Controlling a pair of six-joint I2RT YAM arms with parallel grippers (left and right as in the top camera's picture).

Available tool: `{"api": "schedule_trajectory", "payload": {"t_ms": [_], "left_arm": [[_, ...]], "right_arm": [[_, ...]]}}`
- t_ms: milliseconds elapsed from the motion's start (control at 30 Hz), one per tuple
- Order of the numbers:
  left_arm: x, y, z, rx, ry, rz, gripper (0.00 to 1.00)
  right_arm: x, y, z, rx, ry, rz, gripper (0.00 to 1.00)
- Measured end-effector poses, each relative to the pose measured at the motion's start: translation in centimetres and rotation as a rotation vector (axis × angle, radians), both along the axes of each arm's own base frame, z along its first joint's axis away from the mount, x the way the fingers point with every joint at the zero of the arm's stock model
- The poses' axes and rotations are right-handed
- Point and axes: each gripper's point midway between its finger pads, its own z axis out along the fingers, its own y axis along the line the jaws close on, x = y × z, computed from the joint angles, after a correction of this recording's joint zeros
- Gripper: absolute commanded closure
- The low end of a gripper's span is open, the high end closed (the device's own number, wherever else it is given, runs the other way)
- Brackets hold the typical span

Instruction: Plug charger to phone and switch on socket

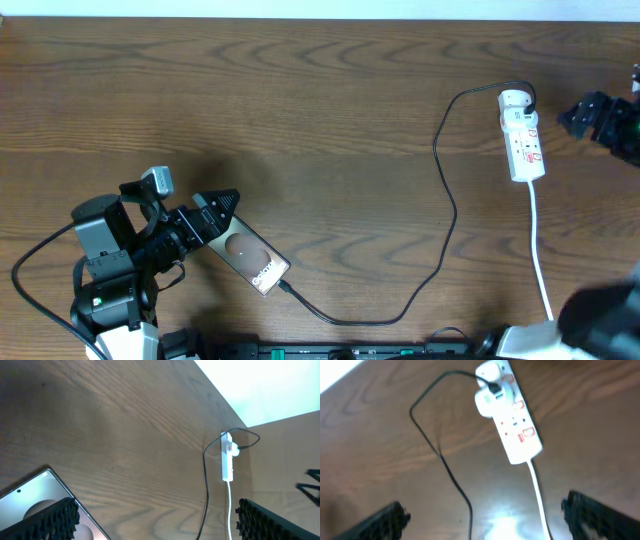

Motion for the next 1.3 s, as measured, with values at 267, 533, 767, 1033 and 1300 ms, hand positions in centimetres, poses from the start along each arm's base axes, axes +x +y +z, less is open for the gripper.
{"api": "schedule_trajectory", "payload": {"t_ms": [267,533,767,1033,1300], "left_arm": [[0.0,0.0,0.0,0.000,0.000,0.000,0.01],[0.0,0.1,0.0,0.003,0.002,0.003,0.01],[0.1,0.5,-0.3,0.023,0.007,0.024,0.01],[0.2,0.5,-0.3,0.028,0.007,0.025,0.01],[0.2,0.5,-0.6,0.024,0.020,0.025,0.01]], "right_arm": [[5.0,-2.4,-5.3,0.083,0.072,0.128,0.01],[7.2,-2.9,-8.9,0.085,0.048,0.257,0.01],[8.5,-3.4,-12.1,0.106,0.057,0.267,0.01],[10.7,-3.0,-13.3,0.095,0.023,0.258,0.01],[12.4,-1.2,-13.7,0.110,0.017,0.238,0.01]]}}
